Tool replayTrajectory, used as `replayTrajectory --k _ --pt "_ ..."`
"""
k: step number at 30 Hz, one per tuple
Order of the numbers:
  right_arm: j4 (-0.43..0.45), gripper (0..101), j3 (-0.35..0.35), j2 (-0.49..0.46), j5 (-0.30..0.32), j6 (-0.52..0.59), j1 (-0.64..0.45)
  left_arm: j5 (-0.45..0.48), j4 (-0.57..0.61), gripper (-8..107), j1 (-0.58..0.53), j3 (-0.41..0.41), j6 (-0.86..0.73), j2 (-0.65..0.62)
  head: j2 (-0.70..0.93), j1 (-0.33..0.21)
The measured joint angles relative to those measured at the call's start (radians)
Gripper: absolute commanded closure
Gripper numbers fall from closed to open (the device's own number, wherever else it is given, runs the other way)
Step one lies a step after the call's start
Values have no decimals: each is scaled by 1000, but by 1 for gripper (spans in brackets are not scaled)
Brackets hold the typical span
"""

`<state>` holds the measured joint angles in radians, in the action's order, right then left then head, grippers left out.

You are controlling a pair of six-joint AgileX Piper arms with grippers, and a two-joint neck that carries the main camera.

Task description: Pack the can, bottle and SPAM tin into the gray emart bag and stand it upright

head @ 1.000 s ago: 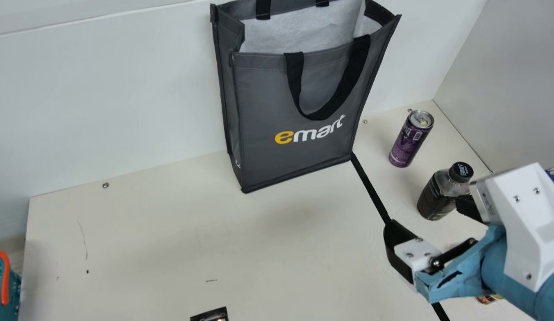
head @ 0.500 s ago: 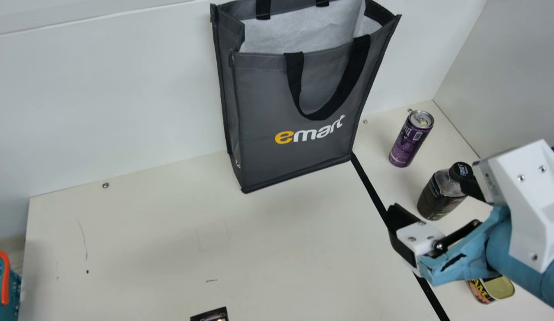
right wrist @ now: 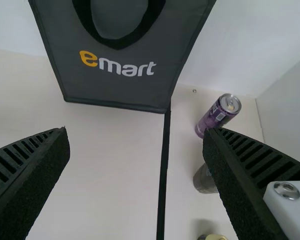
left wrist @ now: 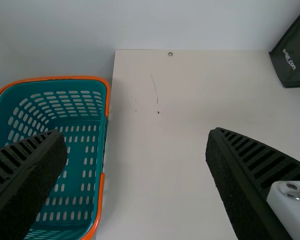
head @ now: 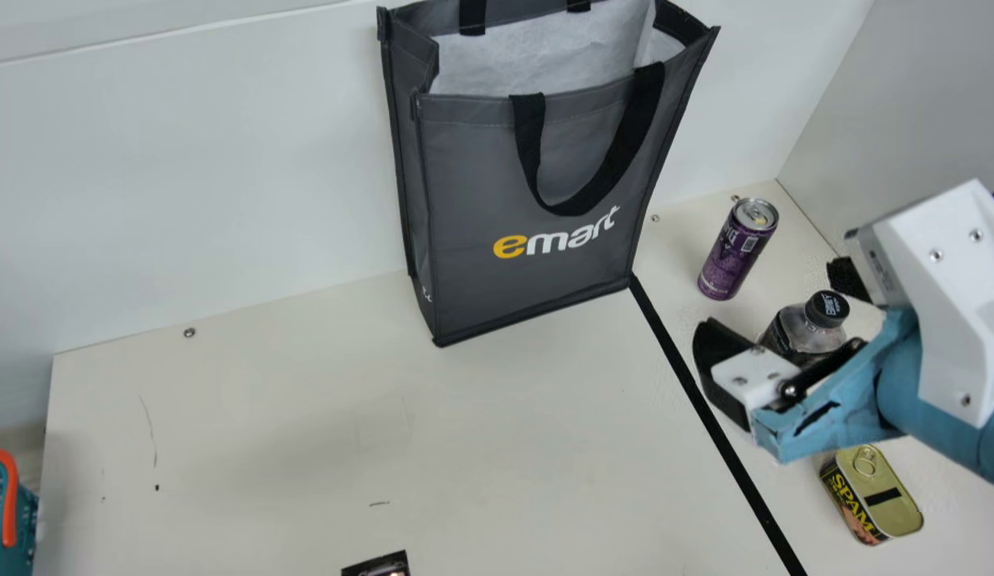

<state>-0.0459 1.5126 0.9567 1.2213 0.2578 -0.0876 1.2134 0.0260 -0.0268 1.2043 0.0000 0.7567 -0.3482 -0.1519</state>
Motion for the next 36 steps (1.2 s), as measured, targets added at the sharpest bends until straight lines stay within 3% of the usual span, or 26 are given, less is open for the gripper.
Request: replayTrajectory --k 19,36 --pt "-131 6 205 173 -1 236 -137 0 0 9 0 0 0 0 2 0" --pt "-97 6 442 359 0 331 -75 0 0 9 0 0 0 0 2 0"
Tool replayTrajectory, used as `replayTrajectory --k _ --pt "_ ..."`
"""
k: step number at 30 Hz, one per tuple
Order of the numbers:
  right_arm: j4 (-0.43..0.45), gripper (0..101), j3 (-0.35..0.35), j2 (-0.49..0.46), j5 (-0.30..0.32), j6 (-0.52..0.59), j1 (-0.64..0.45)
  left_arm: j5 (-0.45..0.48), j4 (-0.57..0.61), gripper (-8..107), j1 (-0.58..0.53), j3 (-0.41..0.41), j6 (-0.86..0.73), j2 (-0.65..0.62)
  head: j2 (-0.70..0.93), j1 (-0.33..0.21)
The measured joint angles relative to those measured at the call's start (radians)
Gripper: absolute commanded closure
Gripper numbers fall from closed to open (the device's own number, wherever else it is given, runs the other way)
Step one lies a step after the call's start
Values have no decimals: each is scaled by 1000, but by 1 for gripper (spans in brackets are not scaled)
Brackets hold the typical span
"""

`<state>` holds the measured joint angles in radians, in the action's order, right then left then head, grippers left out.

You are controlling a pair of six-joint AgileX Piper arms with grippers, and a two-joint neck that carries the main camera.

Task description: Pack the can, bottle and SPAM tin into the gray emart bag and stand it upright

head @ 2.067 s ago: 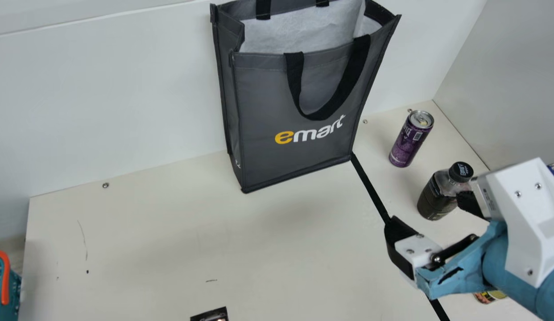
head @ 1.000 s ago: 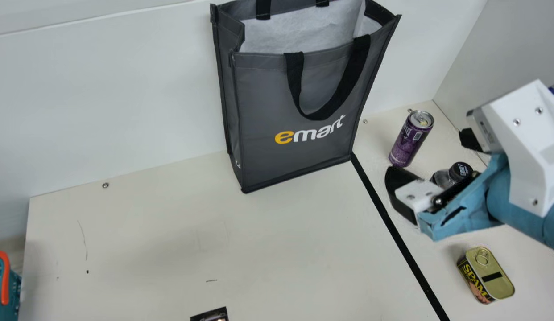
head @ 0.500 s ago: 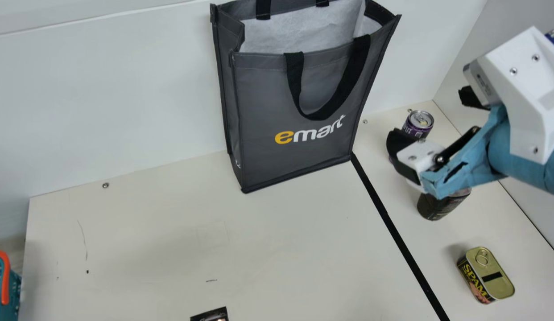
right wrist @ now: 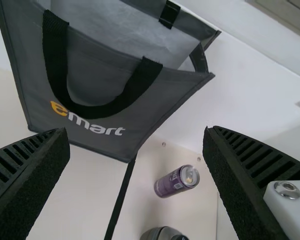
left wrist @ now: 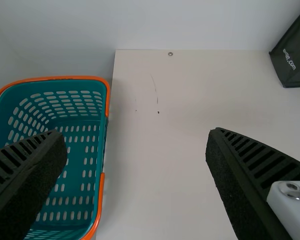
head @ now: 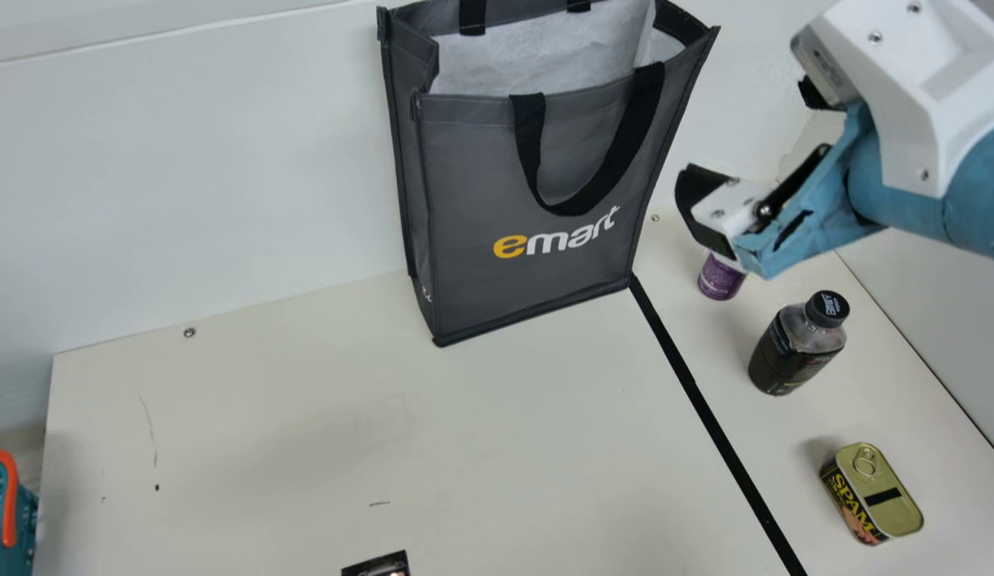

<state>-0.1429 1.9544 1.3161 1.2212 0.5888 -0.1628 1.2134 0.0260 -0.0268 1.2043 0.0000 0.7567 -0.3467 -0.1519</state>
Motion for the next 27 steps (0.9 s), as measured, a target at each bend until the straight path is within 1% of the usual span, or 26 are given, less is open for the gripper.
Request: replayTrajectory --k 7,15,27 --pt "30 6 103 85 -1 25 41 0 0 9 0 0 0 0 0 0" --pt "53 6 199 172 -1 75 79 0 0 9 0 0 0 0 -2 0" --pt "46 6 295 280 -2 158 106 0 0 9 0 0 0 0 0 0"
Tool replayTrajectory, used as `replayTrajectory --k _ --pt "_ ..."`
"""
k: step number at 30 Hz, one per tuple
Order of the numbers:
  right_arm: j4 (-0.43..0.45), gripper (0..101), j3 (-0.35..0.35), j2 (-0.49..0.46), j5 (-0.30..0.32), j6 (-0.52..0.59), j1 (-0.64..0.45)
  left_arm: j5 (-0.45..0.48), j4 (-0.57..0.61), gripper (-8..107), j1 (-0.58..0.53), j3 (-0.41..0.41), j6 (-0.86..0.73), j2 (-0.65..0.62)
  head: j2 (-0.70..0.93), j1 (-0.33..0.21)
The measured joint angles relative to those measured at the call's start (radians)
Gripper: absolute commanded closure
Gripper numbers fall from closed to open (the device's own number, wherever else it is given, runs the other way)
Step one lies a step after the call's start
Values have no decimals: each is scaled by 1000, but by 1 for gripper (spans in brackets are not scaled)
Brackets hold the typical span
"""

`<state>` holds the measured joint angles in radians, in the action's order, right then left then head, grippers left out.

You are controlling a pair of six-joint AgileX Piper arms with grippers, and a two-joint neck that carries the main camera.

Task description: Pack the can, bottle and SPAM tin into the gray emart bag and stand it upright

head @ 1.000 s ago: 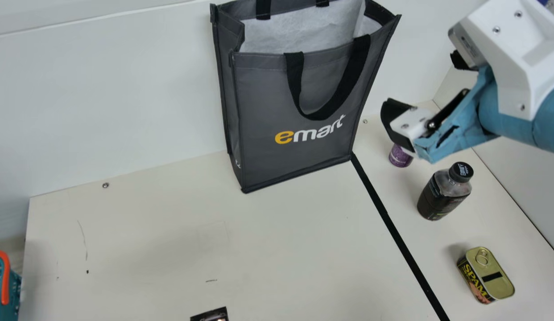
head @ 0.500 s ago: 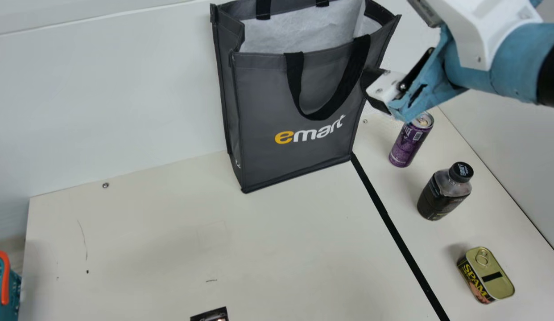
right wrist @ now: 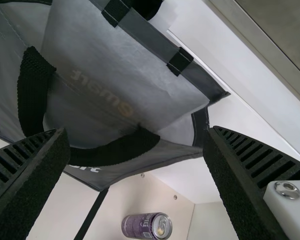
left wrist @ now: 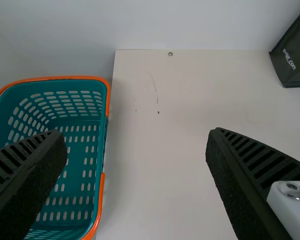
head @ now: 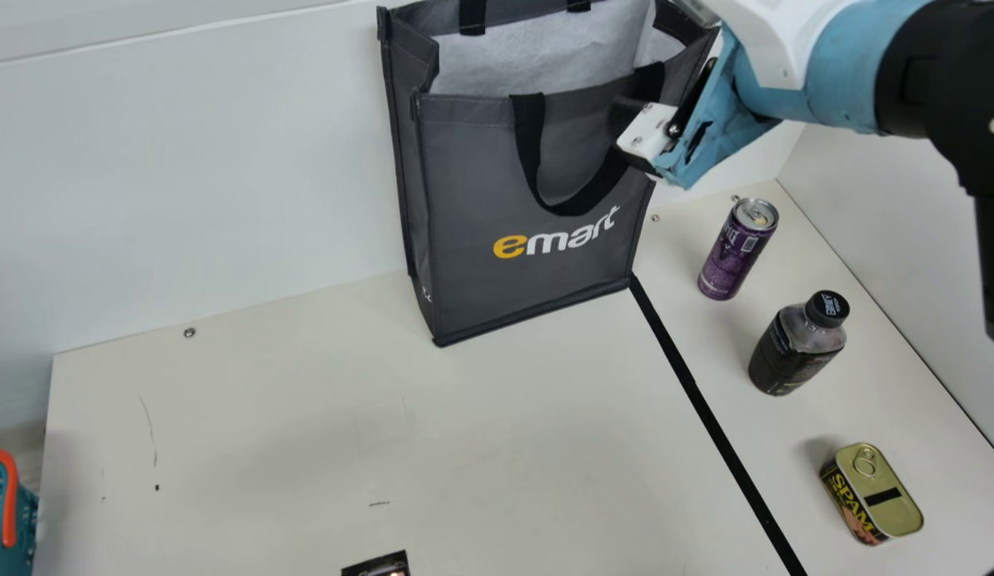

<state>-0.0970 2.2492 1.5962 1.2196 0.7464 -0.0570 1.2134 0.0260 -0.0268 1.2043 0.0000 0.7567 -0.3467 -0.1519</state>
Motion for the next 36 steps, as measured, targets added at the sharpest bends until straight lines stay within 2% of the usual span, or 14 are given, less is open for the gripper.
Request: replayTrajectory --k 20,36 --pt "-114 6 71 129 0 124 17 0 0 9 0 0 0 0 0 0" --pt "-218 6 61 205 0 199 36 0 0 9 0 0 0 0 -2 0"
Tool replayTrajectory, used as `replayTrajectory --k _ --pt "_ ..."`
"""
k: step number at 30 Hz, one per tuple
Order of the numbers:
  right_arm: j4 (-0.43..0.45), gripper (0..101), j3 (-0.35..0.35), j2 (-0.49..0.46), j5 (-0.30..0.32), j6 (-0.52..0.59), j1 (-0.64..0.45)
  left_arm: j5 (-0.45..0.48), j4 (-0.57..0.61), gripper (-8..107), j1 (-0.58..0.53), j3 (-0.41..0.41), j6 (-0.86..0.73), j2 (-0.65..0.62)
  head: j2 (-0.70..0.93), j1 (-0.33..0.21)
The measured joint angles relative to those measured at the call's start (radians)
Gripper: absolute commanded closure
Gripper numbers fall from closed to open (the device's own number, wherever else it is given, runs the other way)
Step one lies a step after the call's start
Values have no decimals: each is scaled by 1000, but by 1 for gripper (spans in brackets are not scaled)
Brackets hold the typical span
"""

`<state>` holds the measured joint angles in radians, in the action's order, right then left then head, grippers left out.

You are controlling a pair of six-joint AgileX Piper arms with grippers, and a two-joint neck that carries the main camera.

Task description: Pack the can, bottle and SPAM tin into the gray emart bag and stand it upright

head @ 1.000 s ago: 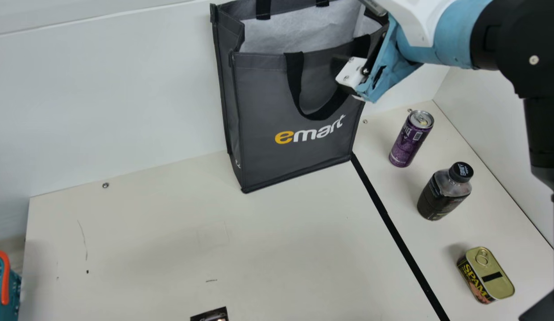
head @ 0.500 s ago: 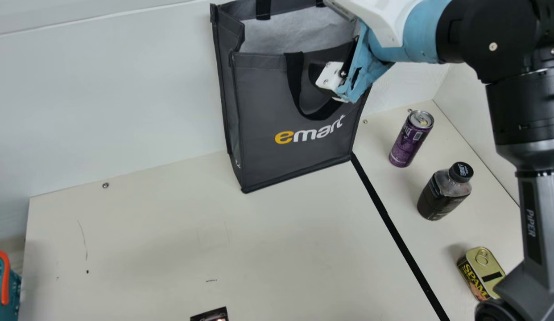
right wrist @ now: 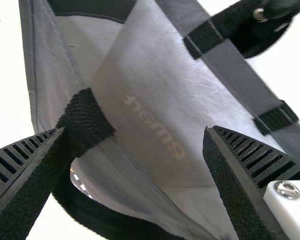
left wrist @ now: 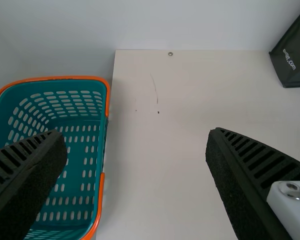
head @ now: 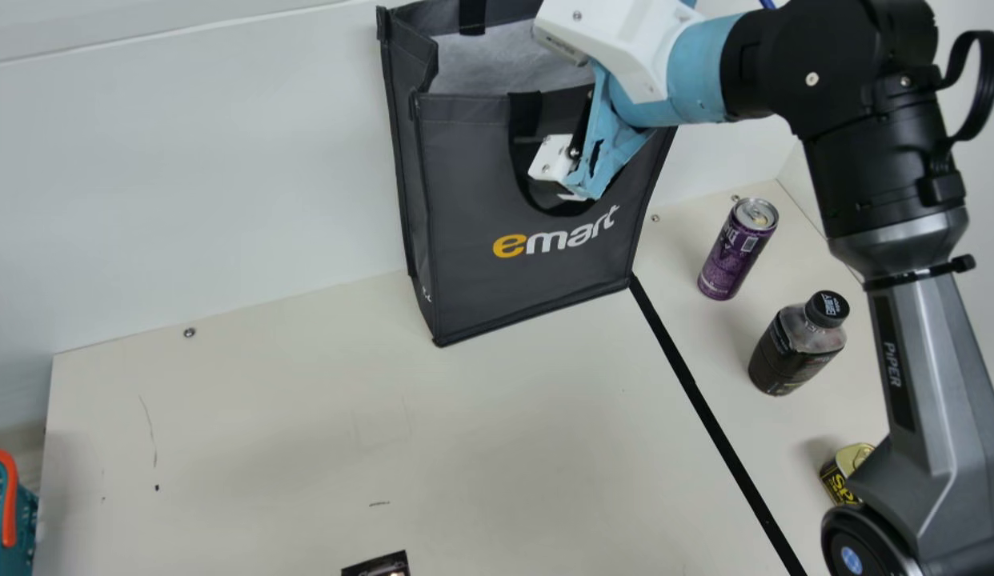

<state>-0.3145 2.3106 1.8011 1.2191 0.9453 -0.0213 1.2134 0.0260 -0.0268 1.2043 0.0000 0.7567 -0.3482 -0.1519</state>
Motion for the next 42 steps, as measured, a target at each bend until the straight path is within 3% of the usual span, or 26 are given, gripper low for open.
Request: replayTrajectory --k 6,20,42 --pt "-18 6 -6 24 0 14 1 0 0 9 0 0 0 0 0 0" --pt "-70 100 -45 37 0 51 -4 0 0 9 0 0 0 0 2 0" --pt "-116 101 -96 -9 5 68 -27 0 0 9 0 0 0 0 0 0"
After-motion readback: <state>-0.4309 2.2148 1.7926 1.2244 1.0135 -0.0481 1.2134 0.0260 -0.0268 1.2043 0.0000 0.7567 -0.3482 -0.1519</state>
